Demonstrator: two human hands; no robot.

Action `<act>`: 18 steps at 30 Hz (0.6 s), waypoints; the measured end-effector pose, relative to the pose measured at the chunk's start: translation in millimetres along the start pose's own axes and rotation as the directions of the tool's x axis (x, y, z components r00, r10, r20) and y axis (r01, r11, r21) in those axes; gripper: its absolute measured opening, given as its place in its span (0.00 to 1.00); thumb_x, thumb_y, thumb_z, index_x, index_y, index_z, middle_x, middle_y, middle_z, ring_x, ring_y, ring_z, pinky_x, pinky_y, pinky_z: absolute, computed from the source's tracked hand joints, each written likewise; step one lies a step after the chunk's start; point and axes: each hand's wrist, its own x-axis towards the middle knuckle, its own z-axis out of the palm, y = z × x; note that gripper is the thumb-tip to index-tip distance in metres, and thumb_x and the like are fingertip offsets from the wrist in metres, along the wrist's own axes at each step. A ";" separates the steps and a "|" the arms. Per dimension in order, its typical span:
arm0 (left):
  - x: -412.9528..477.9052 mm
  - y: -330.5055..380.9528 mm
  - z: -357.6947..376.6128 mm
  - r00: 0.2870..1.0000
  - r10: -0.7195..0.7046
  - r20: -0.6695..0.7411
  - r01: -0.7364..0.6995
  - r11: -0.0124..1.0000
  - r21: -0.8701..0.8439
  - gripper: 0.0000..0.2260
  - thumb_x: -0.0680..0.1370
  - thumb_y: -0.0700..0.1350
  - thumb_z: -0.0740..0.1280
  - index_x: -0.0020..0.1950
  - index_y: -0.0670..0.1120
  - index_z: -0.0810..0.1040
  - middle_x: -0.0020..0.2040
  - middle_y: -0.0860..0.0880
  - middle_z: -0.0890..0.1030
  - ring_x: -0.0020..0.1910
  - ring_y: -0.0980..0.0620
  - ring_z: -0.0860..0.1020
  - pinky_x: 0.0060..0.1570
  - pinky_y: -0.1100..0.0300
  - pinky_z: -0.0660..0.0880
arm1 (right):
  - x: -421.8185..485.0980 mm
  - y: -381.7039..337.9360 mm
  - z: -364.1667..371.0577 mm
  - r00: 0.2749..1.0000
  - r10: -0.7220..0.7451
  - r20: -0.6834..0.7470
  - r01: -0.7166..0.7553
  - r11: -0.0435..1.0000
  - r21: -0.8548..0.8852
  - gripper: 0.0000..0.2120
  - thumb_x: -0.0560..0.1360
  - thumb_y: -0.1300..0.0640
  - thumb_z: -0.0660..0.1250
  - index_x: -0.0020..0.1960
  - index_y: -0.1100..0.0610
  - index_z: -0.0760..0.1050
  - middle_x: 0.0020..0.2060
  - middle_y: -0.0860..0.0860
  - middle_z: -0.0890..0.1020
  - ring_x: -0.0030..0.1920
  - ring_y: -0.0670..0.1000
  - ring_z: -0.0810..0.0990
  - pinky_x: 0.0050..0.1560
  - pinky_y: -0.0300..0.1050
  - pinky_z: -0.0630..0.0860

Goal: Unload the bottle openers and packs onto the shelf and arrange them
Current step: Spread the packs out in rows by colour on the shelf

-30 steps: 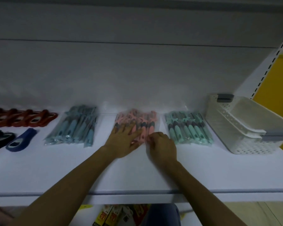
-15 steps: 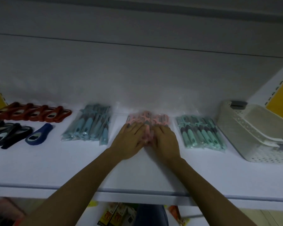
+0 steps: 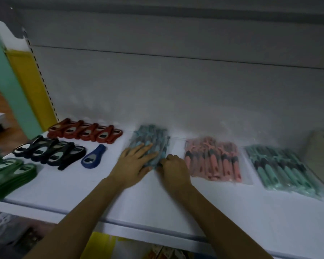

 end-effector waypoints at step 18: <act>-0.8 -27.0 14.5 0.972 -0.224 -0.065 0.201 0.946 -0.255 0.22 0.80 0.53 0.59 0.70 0.43 0.69 0.75 0.43 0.63 0.72 0.42 0.63 0.69 0.47 0.64 | 3.6 -15.4 16.2 0.985 0.113 -0.126 -0.025 0.831 0.555 0.08 0.78 0.53 0.64 0.54 0.55 0.74 0.52 0.49 0.76 0.50 0.44 0.74 0.49 0.39 0.72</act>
